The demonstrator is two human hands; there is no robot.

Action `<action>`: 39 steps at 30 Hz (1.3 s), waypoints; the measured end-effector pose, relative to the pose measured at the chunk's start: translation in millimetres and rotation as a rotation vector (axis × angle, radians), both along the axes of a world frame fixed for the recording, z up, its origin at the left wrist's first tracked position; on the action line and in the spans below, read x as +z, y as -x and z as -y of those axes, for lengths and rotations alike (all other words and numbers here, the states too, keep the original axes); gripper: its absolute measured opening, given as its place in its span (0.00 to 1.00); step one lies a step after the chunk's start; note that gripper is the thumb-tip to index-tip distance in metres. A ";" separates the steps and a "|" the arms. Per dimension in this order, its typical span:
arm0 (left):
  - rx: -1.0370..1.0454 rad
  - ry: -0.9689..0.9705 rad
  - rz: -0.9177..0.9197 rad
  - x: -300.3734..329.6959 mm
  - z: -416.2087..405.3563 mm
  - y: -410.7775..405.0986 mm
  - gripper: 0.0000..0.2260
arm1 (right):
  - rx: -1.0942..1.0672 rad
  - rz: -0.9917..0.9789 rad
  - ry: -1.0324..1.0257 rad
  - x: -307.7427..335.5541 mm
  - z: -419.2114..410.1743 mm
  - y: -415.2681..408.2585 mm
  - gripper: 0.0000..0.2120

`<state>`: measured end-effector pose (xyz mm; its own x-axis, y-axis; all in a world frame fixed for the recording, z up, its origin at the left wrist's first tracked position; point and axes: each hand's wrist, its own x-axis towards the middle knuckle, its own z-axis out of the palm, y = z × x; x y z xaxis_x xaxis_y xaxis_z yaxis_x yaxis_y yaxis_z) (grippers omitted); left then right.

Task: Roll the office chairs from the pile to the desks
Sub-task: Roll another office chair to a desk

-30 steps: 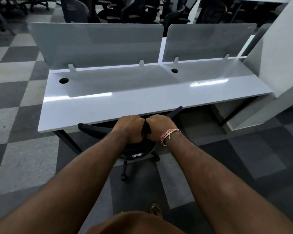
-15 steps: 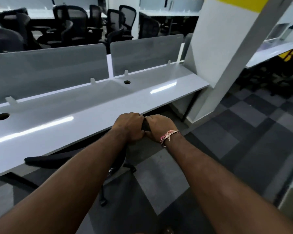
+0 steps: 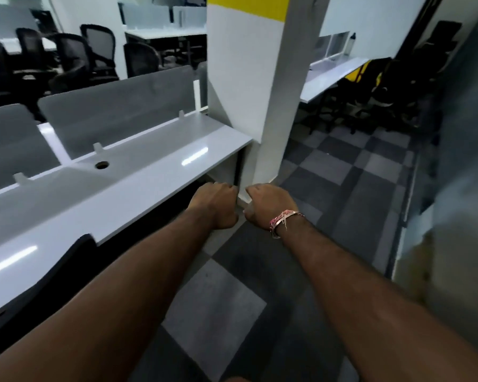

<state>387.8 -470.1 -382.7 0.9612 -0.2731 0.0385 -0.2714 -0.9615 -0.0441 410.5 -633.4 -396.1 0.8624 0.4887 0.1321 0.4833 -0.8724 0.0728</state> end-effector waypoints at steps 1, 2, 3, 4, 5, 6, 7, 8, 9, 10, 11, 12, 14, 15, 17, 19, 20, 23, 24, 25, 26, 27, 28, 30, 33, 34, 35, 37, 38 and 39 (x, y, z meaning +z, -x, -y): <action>-0.025 0.010 0.002 2.8 19.5 -12.8 0.23 | -0.026 0.001 -0.008 3.8 17.8 -9.2 0.22; -0.040 0.027 0.007 5.5 29.8 -20.0 0.21 | -0.040 0.006 -0.012 6.8 27.1 -14.4 0.22; -0.064 0.033 0.007 9.3 47.4 -31.1 0.20 | -0.067 0.010 -0.010 10.1 43.4 -22.7 0.22; -0.088 0.033 0.011 11.3 60.7 -41.1 0.20 | -0.087 0.012 -0.010 12.2 55.9 -29.4 0.21; -0.116 0.022 0.009 13.6 76.8 -53.1 0.21 | -0.113 0.016 -0.011 13.7 71.6 -37.9 0.21; -0.140 0.016 0.011 14.7 89.6 -64.4 0.21 | -0.139 0.017 -0.015 14.3 85.2 -46.0 0.21; -0.164 0.002 0.011 15.1 101.1 -75.9 0.22 | -0.164 0.018 -0.020 14.8 97.7 -54.0 0.21; -0.186 -0.015 0.012 15.6 110.5 -87.1 0.23 | -0.183 0.019 -0.027 15.6 108.5 -62.0 0.21; -0.207 -0.031 0.012 15.7 118.2 -98.0 0.23 | -0.203 0.022 -0.025 15.4 117.7 -70.1 0.22; -0.238 -0.045 0.016 16.0 128.7 -114.9 0.23 | -0.229 0.024 -0.020 15.4 128.7 -82.0 0.21; -0.258 -0.052 0.019 16.4 136.6 -128.5 0.23 | -0.250 0.025 -0.017 15.2 136.9 -91.5 0.21; -0.271 -0.050 0.017 15.9 142.9 -141.5 0.22 | -0.263 0.025 -0.014 13.4 143.5 -100.7 0.22; -0.304 -0.043 0.026 16.0 160.6 -181.0 0.22 | -0.305 0.032 -0.005 12.2 159.6 -129.8 0.22; -0.318 -0.044 0.024 17.5 167.6 -197.2 0.22 | -0.323 0.043 0.004 13.8 165.7 -141.7 0.22; -0.350 -0.043 0.027 18.6 182.5 -231.1 0.23 | -0.365 0.066 0.017 16.5 179.3 -167.7 0.22; -0.393 -0.030 0.038 21.9 198.8 -272.3 0.23 | -0.422 0.068 0.007 20.2 193.3 -201.8 0.22; -0.414 -0.018 0.038 25.3 206.5 -292.6 0.23 | -0.448 0.063 -0.001 23.1 199.7 -218.2 0.23; -0.464 -0.010 0.056 36.4 222.5 -340.3 0.25 | -0.485 0.051 0.000 31.6 214.4 -256.9 0.26; -0.479 -0.016 0.071 38.9 226.6 -357.1 0.27 | -0.493 0.059 -0.007 34.7 217.8 -269.3 0.27; -0.494 -0.024 0.076 41.9 232.4 -375.0 0.29 | -0.511 0.066 -0.013 38.7 222.2 -283.6 0.27; -0.503 -0.031 0.076 42.9 238.0 -391.1 0.30 | -0.523 0.074 -0.021 42.0 227.0 -296.5 0.28; -0.505 -0.034 0.075 42.2 242.9 -404.0 0.31 | -0.536 0.079 -0.021 43.8 231.3 -307.4 0.28; -0.512 -0.033 0.068 42.1 252.2 -423.4 0.30 | -0.552 0.080 -0.019 45.3 239.5 -325.3 0.29; -0.517 -0.027 0.053 39.0 268.9 -456.0 0.28 | -0.573 0.071 -0.004 46.3 254.1 -355.7 0.28; -0.524 -0.039 0.018 32.6 295.1 -500.0 0.25 | -0.606 0.059 -0.007 43.5 277.7 -394.6 0.26; -0.530 -0.052 0.018 31.0 305.4 -514.9 0.24 | -0.613 0.059 -0.008 41.6 286.6 -407.4 0.26; -0.540 -0.061 0.020 29.8 318.8 -532.4 0.23 | -0.622 0.059 -0.005 39.6 297.9 -423.0 0.26; -0.552 -0.057 0.024 25.8 344.0 -564.0 0.22 | -0.636 0.057 -0.003 34.4 321.7 -451.4 0.27; -0.562 -0.053 0.028 23.7 362.2 -583.4 0.22 | -0.644 0.059 -0.001 32.1 339.0 -469.9 0.28; -0.572 -0.045 0.038 20.1 377.0 -600.3 0.23 | -0.650 0.065 -0.002 29.2 353.4 -485.1 0.29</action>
